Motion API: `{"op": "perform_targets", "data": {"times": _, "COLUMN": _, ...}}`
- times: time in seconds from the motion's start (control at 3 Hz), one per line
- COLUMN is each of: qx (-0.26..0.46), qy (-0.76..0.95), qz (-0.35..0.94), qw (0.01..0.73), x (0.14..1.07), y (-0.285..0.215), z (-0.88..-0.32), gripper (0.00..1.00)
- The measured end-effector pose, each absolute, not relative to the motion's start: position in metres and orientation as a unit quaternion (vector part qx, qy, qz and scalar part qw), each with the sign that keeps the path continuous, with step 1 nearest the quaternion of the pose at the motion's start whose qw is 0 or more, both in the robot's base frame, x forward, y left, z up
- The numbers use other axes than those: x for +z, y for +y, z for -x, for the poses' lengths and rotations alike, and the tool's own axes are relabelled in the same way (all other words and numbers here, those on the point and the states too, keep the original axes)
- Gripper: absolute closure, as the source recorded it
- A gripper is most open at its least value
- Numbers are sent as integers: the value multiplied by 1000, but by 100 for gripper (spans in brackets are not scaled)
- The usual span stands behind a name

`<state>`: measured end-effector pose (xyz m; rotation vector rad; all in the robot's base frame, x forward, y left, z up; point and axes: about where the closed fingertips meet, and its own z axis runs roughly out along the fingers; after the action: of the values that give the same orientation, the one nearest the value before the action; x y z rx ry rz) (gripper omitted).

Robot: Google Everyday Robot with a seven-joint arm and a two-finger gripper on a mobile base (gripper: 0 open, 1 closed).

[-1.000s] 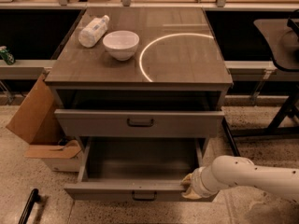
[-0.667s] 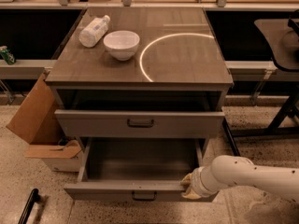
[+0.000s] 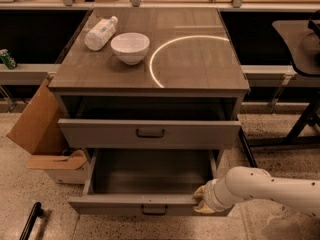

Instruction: Open middle drawer

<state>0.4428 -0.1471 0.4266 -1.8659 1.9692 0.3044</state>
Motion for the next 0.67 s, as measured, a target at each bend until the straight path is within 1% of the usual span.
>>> {"op": "perform_targets", "data": {"times": 0.33, "qx": 110, "qy": 706, "qz": 669, "qw": 204, "x": 426, "y": -147, "z": -442, "gripper": 11}}
{"op": "perform_targets", "data": {"times": 0.67, "qx": 110, "qy": 700, "qz": 676, "qw": 203, "x": 437, "y": -158, "z": -444, "gripper": 0}}
